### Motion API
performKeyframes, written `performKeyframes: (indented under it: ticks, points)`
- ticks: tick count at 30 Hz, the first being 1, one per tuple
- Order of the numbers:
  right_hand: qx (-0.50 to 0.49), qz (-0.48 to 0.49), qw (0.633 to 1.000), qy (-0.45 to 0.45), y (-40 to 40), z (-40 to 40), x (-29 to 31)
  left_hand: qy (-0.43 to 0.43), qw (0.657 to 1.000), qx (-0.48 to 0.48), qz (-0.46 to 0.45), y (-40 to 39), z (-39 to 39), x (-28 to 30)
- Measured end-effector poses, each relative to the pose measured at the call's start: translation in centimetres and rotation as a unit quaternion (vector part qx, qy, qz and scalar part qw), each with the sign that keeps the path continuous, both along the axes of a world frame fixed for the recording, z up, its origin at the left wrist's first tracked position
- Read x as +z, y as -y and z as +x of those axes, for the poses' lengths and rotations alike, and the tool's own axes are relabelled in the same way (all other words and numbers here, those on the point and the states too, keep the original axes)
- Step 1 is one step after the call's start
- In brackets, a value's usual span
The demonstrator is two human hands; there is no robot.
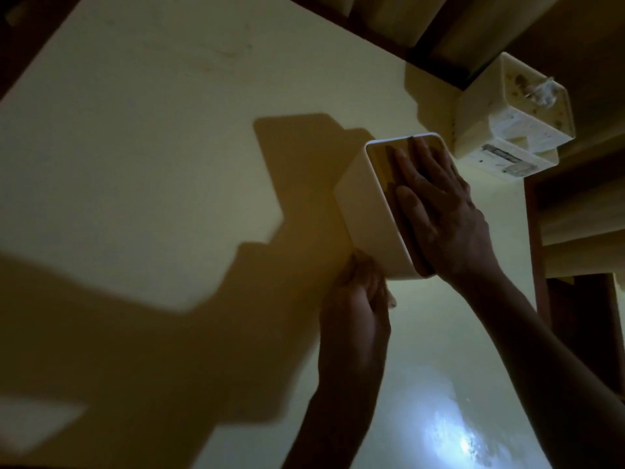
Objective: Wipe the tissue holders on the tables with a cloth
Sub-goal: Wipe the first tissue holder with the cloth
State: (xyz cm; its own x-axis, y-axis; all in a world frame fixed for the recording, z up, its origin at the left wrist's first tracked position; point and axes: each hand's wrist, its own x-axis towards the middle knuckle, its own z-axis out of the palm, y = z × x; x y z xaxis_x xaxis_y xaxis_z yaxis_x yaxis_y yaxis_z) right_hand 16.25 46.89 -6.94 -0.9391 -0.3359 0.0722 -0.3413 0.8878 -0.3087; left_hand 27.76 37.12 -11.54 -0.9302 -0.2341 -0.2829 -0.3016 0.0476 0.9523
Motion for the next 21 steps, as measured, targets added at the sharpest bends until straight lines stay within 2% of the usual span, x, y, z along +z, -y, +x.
performKeyframes:
  ticks: [3, 6, 9, 11, 14, 16, 19, 21]
  points:
    - [-0.007, -0.002, 1.000, -0.002, 0.1, 0.1, 0.2, 0.028, 0.997, 0.003, 0.073, 2.4, -0.4, 0.5]
    - [-0.014, 0.000, 1.000, 0.004, 0.4, 0.4, 0.6, 0.007, 0.990, 0.061, 0.124, 5.4, -0.9, 0.9]
    - [-0.017, 0.057, 0.998, 0.033, 1.2, 0.3, 1.3, 0.052, 0.979, 0.120, 0.155, 8.0, -2.0, 0.5]
    - [-0.061, 0.087, 0.994, 0.026, 2.4, 0.4, 1.4, 0.093, 0.967, 0.146, 0.184, 9.1, -2.4, -0.1]
    - [-0.219, 0.004, 0.974, 0.048, 4.7, 0.7, 1.0, 0.025, 0.971, 0.149, 0.185, 9.4, -2.3, -0.1]
    - [-0.290, -0.012, 0.954, 0.068, 5.8, 0.8, 0.4, 0.005, 0.973, 0.140, 0.183, 9.2, -2.0, 0.4]
    - [-0.302, 0.013, 0.951, 0.061, 6.1, 1.0, -0.4, 0.005, 0.974, 0.121, 0.191, 9.1, -1.8, 0.4]
    - [-0.274, 0.026, 0.960, 0.039, 5.6, 1.1, -0.6, 0.016, 0.970, 0.125, 0.210, 9.2, -1.7, 0.2]
